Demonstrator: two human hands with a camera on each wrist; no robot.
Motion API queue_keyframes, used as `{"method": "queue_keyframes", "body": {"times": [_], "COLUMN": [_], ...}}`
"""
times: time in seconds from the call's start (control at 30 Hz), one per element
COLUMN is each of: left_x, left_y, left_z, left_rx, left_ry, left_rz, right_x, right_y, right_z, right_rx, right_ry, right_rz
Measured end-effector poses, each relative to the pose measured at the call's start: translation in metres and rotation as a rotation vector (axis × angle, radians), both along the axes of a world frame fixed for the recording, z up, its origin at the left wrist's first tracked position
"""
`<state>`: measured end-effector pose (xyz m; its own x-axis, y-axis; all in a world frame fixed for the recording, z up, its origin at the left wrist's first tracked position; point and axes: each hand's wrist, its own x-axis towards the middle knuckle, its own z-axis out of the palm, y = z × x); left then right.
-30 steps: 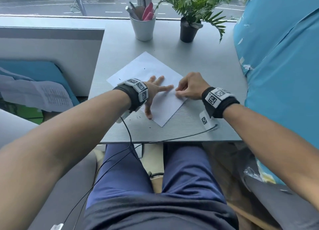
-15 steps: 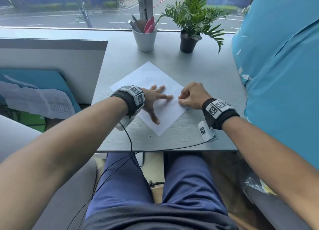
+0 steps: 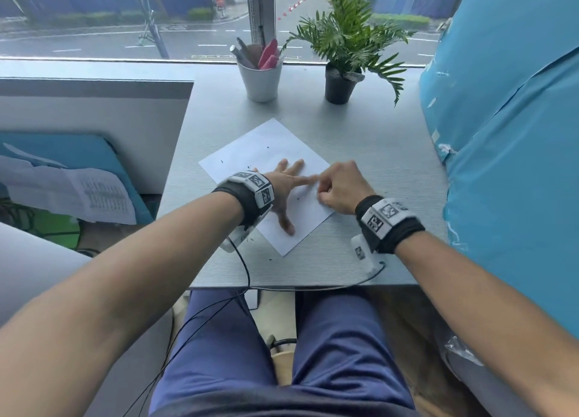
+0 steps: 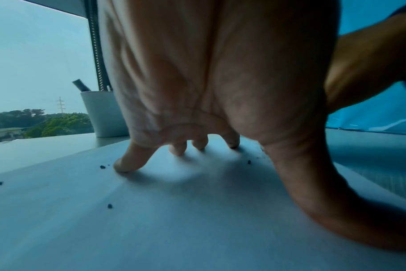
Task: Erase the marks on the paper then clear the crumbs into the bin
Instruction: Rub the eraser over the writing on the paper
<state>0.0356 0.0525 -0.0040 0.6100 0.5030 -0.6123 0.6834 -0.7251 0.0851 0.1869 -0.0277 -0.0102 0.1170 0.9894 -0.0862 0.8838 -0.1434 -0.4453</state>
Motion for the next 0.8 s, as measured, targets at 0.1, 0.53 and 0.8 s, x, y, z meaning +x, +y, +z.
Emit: {"method": "queue_keyframes", "body": {"times": [0.1, 0.53, 0.8], "left_x": [0.011, 0.018, 0.016], "left_y": [0.0, -0.004, -0.001], "left_z": [0.002, 0.009, 0.005], "left_rx": [0.022, 0.057, 0.056], "left_ry": [0.08, 0.114, 0.111], "left_rz": [-0.039, -0.037, -0.04], "right_x": [-0.027, 0.013, -0.001], "right_y": [-0.017, -0.002, -0.011], "right_z": [-0.001, 0.01, 0.01], "right_rx": [-0.077, -0.022, -0.067], "right_ry": [0.046, 0.066, 0.071], "right_rz": [0.17, -0.063, 0.037]}}
